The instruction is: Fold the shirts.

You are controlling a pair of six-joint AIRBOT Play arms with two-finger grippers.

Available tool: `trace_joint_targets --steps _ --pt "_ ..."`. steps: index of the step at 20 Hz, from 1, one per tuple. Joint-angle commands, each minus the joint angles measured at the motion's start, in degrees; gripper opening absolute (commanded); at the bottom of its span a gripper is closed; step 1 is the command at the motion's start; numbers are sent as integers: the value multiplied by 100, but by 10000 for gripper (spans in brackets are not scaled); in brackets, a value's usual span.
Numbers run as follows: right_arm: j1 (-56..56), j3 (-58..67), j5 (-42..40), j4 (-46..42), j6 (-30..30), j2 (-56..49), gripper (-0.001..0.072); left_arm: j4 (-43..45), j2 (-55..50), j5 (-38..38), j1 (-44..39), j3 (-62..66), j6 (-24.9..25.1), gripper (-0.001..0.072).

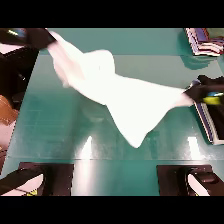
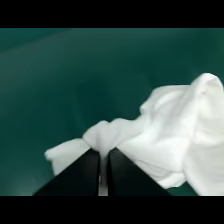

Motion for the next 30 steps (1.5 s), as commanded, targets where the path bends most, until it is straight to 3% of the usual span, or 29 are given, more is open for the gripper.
trace_joint_targets --steps 1,8,16,19,22,26,30 --pt "-752 1233 201 -249 -323 640 14 131 1045 105 -4 503 -162 30" --pt "-1283 3080 136 -251 -713 551 14 136 2122 566 -2 769 -157 29" --pt "-1582 5775 1237 -195 -894 -1143 13 468 2035 428 -2 1123 -295 28" --pt "-1272 5198 1397 -61 -881 -1816 13 1410 1381 -243 -2 553 -317 29" --pt "-776 4214 1429 -149 -879 -2717 13 1641 402 -448 -2 -492 -411 30" --pt "-396 3880 1008 -560 -914 -4256 13 1637 -1193 522 -2 -1617 -446 30" --pt "-160 3978 297 -529 -940 -5169 13 1703 -2229 1679 -2 -1637 -448 31"
